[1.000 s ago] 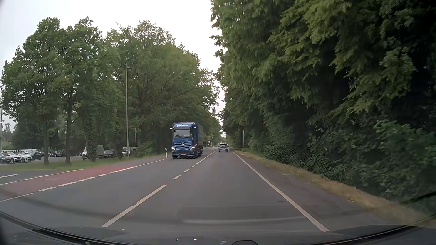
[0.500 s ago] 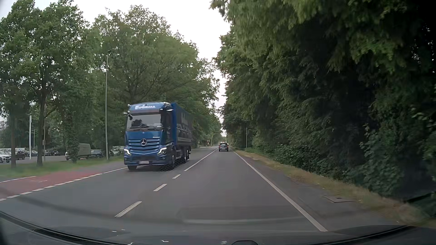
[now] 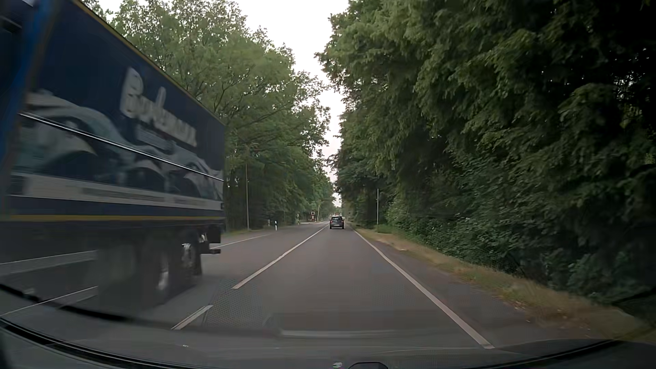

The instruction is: Follow the waypoints while adhering to traffic rules and regulations

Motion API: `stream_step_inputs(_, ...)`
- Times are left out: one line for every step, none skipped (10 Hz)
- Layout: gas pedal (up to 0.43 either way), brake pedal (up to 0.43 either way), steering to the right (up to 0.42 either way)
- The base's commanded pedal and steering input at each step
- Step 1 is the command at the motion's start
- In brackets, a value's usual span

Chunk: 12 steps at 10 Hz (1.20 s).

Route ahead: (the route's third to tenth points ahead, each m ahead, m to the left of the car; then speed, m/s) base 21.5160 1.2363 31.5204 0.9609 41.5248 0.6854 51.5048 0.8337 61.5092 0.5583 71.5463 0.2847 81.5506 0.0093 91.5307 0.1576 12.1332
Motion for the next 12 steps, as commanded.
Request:
stream_step_inputs(0.169, 0.0, -0.003)
stream_step_inputs(0.169, 0.0, -0.003)
stream_step_inputs(0.169, 0.0, -0.003)
stream_step_inputs(0.169, 0.0, -0.003)
stream_step_inputs(0.169, 0.0, -0.003)
stream_step_inputs(0.169, 0.0, -0.003)
stream_step_inputs(0.169, 0.0, -0.003)
stream_step_inputs(0.169, 0.0, -0.003)
stream_step_inputs(0.169, 0.0, -0.002)
stream_step_inputs(0.169, 0.0, 0.001)
stream_step_inputs(0.169, 0.0, 0.001)
stream_step_inputs(0.169, 0.0, 0.001)
